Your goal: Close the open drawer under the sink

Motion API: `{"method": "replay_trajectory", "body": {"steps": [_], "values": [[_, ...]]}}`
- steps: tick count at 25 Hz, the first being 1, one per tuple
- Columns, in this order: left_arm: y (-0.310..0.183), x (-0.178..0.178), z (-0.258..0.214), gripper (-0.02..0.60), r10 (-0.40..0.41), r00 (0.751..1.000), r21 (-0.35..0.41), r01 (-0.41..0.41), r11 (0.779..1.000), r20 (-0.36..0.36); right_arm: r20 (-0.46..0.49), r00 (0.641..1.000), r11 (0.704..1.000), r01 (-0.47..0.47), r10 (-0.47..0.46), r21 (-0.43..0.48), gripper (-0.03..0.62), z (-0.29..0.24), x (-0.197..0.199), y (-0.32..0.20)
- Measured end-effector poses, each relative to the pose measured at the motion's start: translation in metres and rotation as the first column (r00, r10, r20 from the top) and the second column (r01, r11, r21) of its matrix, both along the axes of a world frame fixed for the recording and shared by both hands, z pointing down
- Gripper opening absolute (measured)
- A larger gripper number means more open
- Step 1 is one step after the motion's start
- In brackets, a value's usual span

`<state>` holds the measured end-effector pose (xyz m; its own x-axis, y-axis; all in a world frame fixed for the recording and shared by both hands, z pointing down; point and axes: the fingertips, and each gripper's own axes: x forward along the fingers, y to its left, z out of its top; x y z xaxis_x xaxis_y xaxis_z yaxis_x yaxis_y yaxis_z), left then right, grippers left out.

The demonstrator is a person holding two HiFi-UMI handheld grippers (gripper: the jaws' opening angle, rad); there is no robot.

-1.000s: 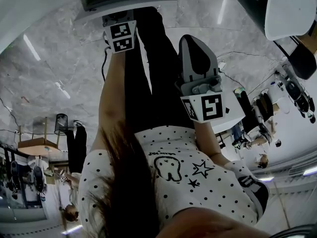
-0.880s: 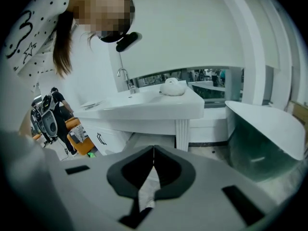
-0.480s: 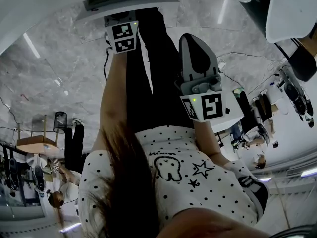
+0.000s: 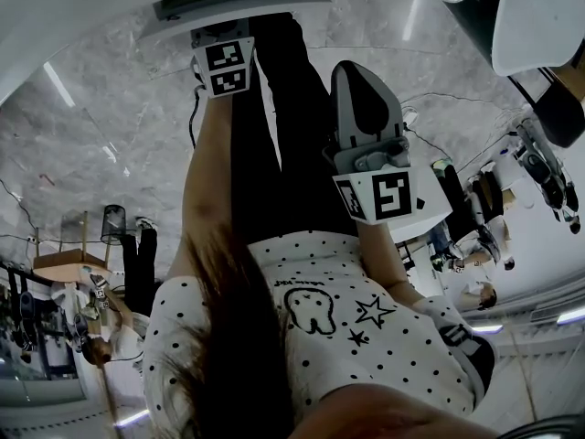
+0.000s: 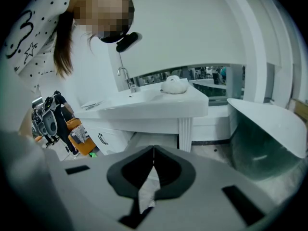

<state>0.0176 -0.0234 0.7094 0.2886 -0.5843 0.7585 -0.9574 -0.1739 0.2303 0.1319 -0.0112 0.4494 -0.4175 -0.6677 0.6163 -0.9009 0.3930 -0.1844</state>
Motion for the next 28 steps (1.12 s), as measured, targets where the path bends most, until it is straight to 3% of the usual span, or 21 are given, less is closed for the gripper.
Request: {"method": "replay_trajectory", "body": {"steps": [28], "values": [[-0.026, -0.005, -0.002, 0.132, -0.005, 1.0, 0.025, 0.005, 1.0, -0.003, 0.004, 1.0, 1.0, -0.013, 0.013, -0.017, 0.014, 0.005, -0.001, 0.003]]}}
